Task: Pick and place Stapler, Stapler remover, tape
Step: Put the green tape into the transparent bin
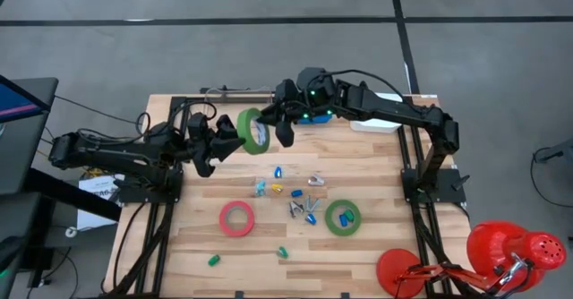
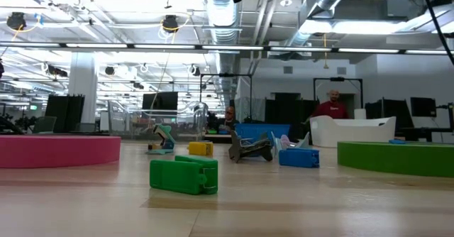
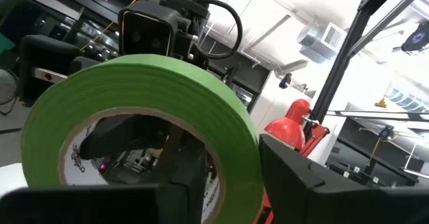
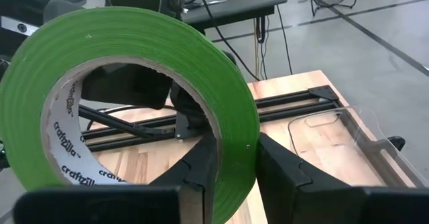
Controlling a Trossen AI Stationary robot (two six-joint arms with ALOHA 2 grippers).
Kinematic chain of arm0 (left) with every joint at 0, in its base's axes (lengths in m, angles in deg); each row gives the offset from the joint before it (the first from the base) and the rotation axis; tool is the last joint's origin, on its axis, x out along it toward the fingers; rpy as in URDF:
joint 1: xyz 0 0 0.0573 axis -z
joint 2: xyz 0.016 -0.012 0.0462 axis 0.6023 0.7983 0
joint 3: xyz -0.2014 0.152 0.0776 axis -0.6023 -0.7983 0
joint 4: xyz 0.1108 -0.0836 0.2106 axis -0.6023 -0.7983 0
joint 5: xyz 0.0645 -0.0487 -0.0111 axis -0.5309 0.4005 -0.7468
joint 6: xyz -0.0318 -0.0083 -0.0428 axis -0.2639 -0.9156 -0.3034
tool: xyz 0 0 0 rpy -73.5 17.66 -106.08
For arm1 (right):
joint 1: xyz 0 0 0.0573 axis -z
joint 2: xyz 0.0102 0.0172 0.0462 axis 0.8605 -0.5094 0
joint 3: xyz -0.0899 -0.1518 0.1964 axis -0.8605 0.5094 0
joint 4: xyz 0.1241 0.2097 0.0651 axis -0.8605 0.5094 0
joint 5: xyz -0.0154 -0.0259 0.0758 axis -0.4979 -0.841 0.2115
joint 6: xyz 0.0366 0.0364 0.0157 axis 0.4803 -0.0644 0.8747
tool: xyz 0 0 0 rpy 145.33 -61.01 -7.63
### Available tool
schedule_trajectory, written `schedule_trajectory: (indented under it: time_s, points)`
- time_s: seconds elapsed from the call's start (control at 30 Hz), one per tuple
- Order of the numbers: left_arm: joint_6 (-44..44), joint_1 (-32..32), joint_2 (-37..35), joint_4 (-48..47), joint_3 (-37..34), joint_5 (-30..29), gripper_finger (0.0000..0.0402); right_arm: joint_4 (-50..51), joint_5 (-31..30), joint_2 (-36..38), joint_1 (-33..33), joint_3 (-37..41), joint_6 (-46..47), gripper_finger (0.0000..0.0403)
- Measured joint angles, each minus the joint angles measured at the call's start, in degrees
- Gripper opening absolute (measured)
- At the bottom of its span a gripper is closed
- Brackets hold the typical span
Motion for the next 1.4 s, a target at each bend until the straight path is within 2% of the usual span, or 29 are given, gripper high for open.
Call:
schedule_trajectory:
  time_s: [0.33,0.6,0.83,1.1,1.4]
  points:
    - [0.08,0.0,0.08,-0.2,-0.02,0.28,0.01,0.04,-0.06,0.0,0.0,0.0,1.02,0.0104]
    - [0.38,0.0,-0.02,0.26,-0.02,-0.61,0.0081,0.41,-0.08,0.54,0.0,0.0,2.46,0.0174]
    - [1.57,-0.33,-0.02,0.09,-0.02,-0.76,0.0073,2.68,-0.03,4.35,0.46,0.02,3.23,0.0225]
    - [3.77,-4.17,-0.02,-1.12,-0.02,-1.14,0.0074,4.31,-0.03,11.81,0.29,-0.02,3.27,0.0222]
    - [5.02,-12.69,0.0,-11.58,-0.03,-0.99,0.008,6.43,-0.08,17.12,-0.46,-0.02,3.28,0.0197]
